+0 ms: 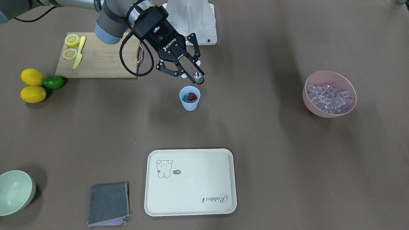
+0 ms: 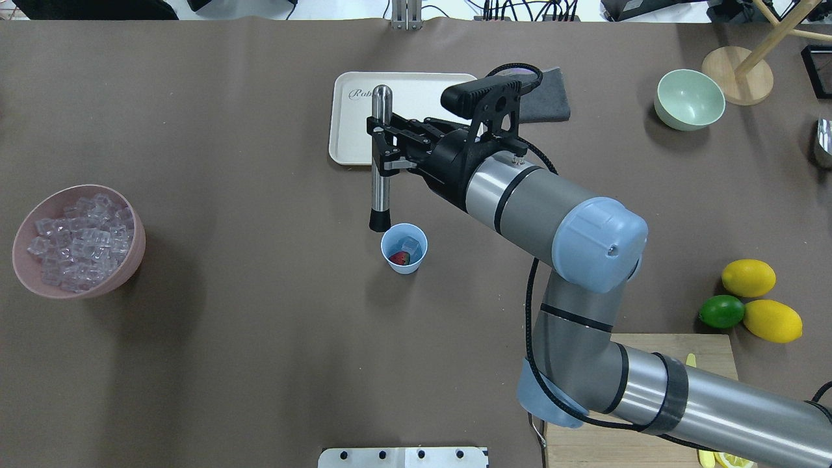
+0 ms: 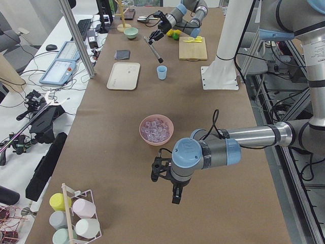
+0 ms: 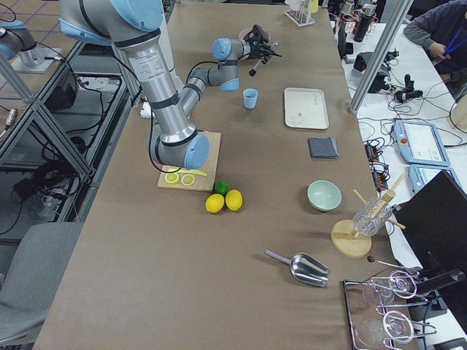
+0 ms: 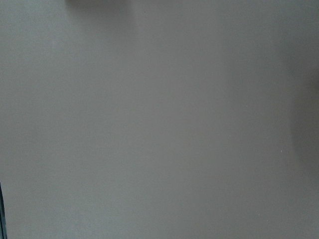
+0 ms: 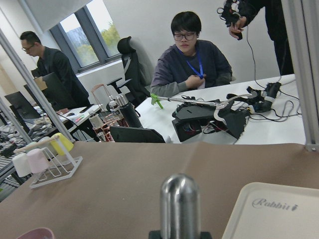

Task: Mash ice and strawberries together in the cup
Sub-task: 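Lift the muddler out of the cup and carry it back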

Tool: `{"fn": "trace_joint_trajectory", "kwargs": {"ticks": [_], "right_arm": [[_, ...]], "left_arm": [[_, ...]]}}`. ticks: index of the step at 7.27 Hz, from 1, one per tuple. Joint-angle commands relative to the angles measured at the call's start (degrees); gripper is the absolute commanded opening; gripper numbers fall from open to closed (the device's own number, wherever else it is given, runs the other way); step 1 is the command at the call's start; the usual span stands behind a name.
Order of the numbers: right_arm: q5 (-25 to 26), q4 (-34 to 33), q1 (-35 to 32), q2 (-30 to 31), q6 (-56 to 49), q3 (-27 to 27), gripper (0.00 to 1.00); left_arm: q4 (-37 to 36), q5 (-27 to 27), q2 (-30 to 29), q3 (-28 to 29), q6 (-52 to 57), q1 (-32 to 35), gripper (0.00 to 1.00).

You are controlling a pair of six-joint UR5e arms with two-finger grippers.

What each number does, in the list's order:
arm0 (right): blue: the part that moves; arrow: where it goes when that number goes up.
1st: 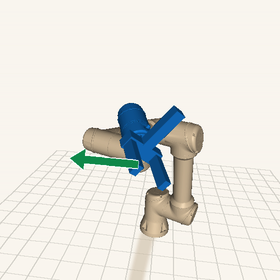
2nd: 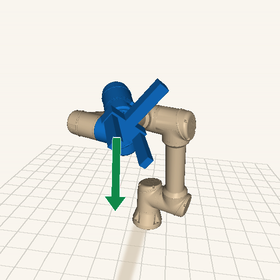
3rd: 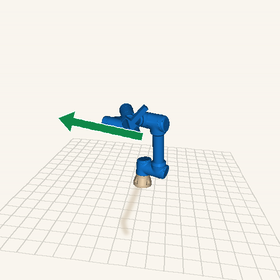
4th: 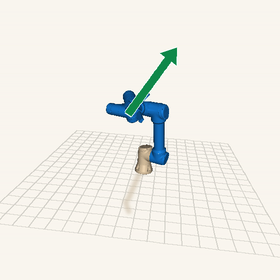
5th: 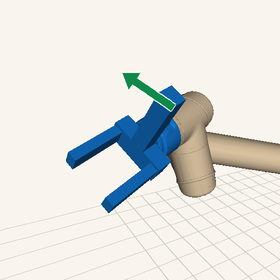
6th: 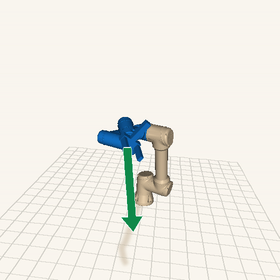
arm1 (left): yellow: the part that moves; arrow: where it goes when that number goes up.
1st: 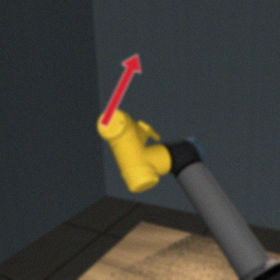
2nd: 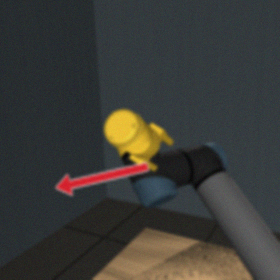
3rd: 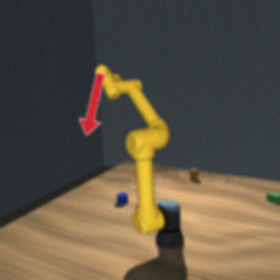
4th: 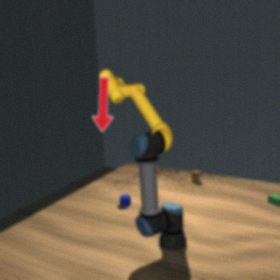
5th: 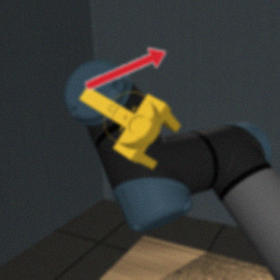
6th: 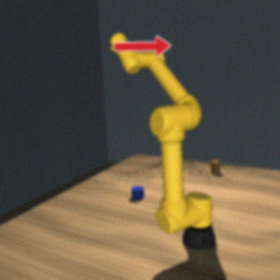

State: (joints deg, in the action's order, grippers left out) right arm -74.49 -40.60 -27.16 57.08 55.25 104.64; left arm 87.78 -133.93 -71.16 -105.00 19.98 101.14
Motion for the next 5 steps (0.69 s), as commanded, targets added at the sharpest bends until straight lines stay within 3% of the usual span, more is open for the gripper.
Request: {"fn": "trace_joint_trajectory", "kwargs": {"ticks": [1, 4, 5], "right_arm": [[-6.3, -12.6, -3.8, 2.4, 4.5, 4.9, 0.0], [-24.7, -14.6, -14.6, 14.2, 4.7, 8.0, 0.0], [-34.0, -21.1, -20.2, 16.7, 3.8, 9.1, 0.0]], "left_arm": [[0.2, -1.6, -0.9, -1.9, -11.3, -0.4, 0.98], [1.0, -1.1, -5.7, -5.8, -31.3, -13.8, 0.98], [2.9, -1.2, -6.3, -5.7, -31.4, -14.6, 0.98]]}}
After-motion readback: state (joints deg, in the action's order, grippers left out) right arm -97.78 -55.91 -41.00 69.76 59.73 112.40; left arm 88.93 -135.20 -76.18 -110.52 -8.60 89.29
